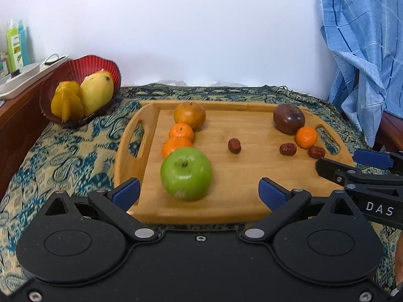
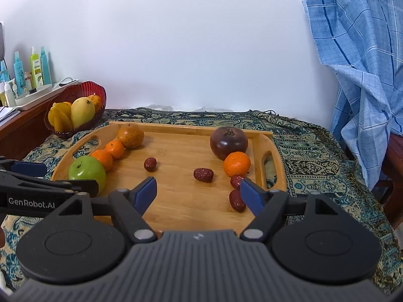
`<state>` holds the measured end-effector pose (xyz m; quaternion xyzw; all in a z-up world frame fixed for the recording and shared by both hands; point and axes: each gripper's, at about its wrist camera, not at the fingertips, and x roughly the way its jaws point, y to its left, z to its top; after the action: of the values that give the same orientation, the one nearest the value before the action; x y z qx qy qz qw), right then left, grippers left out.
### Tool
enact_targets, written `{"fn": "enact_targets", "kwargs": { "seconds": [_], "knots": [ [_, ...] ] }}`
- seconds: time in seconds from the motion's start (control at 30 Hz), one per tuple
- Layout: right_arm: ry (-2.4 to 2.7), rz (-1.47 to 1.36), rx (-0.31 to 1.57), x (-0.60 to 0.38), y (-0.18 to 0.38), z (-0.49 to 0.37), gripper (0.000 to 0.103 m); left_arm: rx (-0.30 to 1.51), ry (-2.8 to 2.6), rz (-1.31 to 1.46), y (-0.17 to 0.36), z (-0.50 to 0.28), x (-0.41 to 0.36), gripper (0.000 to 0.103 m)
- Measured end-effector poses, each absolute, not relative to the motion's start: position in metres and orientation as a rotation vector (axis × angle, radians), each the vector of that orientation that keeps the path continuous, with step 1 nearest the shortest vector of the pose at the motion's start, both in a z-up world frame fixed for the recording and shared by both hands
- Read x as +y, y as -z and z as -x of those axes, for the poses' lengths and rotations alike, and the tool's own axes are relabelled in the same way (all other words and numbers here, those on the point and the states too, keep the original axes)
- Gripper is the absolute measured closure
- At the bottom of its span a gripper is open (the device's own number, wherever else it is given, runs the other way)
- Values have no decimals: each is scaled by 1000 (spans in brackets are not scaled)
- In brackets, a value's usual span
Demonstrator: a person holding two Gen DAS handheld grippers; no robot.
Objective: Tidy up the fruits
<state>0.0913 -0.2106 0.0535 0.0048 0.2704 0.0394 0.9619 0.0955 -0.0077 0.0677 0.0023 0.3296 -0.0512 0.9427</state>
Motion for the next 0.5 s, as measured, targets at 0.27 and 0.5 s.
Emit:
{"fn": "enact_targets", "kwargs": {
  "seconds": [0.27, 0.5],
  "knots": [
    [-64, -6, 558, -208, -43, -74, 18, 697, 73, -3, -53, -80, 2, 3],
    [-51, -32, 581, -210, -32, -62, 18, 713, 66, -12, -41, -67, 4, 3]
  ]
}}
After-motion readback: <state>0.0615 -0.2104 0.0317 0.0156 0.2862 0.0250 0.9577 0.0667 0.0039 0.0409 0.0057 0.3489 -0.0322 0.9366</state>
